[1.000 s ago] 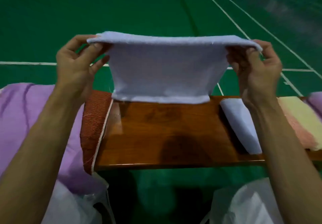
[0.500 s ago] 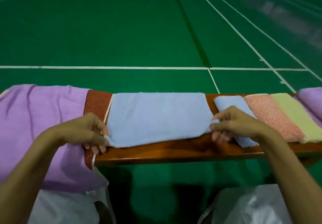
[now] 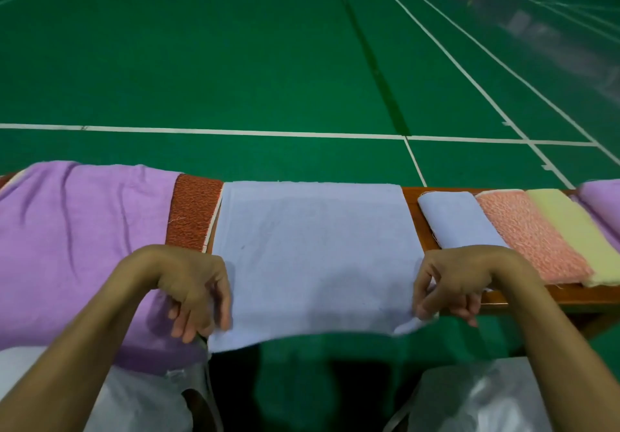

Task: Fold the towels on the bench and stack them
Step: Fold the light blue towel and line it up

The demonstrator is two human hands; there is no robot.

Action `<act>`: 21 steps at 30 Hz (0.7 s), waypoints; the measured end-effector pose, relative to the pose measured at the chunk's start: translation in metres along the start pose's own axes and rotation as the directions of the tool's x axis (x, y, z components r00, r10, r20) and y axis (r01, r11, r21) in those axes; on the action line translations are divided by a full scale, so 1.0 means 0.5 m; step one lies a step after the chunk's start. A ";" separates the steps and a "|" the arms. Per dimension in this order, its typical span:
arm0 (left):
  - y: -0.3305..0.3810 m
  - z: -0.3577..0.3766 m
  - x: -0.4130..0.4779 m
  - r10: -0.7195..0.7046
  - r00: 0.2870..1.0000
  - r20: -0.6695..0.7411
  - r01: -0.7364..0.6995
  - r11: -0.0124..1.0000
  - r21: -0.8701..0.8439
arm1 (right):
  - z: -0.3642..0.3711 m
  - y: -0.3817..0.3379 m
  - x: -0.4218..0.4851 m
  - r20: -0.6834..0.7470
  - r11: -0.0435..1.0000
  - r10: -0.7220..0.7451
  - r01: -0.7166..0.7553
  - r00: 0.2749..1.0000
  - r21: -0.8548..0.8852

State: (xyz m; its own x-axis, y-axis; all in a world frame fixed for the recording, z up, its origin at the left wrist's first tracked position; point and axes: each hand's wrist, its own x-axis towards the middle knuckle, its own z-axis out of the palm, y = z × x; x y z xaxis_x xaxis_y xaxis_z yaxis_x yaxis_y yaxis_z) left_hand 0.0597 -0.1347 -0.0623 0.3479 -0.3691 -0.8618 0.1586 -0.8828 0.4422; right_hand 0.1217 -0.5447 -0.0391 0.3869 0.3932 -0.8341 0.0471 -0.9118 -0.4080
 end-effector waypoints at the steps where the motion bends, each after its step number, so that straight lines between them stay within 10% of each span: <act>1: 0.001 -0.002 -0.004 0.030 0.999 -0.038 -0.031 0.999 -0.012 | -0.001 -0.001 -0.003 -0.012 1.000 -0.029 0.029 1.000 0.001; 3: 0.006 -0.005 -0.003 0.132 0.952 -0.278 -0.161 0.983 -0.084 | -0.002 -0.001 -0.002 -0.121 0.992 -0.112 0.118 0.986 0.041; 5: 0.013 -0.007 0.023 0.193 0.716 -0.671 -0.347 0.932 -0.103 | -0.001 -0.006 0.018 -0.382 0.967 -0.174 0.230 0.908 0.106; 7: 0.028 -0.003 0.064 0.178 0.345 -0.922 -0.373 0.927 0.039 | 0.002 -0.014 0.063 -0.705 0.946 -0.177 0.316 0.687 0.070; 9: 0.043 0.010 0.110 0.234 0.145 -0.961 -0.225 0.954 0.198 | 0.007 -0.033 0.115 -0.903 0.956 -0.148 0.291 0.404 -0.027; 11: 0.057 0.023 0.149 0.306 0.167 -0.937 -0.173 0.945 0.277 | 0.024 -0.063 0.158 -0.943 0.967 -0.156 0.241 0.293 -0.086; 16: 0.098 0.052 0.227 0.398 0.308 -0.864 -0.086 0.916 0.391 | 0.085 -0.138 0.241 -0.769 0.896 -0.434 0.135 0.469 -0.423; 21: 0.093 0.059 0.244 0.292 0.394 -0.872 0.096 0.930 0.354 | 0.093 -0.122 0.278 -0.725 0.884 -0.372 -0.018 0.580 -0.468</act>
State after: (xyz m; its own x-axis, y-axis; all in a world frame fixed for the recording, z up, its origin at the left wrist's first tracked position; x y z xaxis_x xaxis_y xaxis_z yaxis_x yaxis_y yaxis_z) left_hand 0.0824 -0.2292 -0.1540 0.9887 -0.1497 0.0061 -0.1468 -0.9594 0.2408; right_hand 0.1296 -0.4288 -0.1474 0.8745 0.4810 -0.0628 0.4653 -0.8683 -0.1718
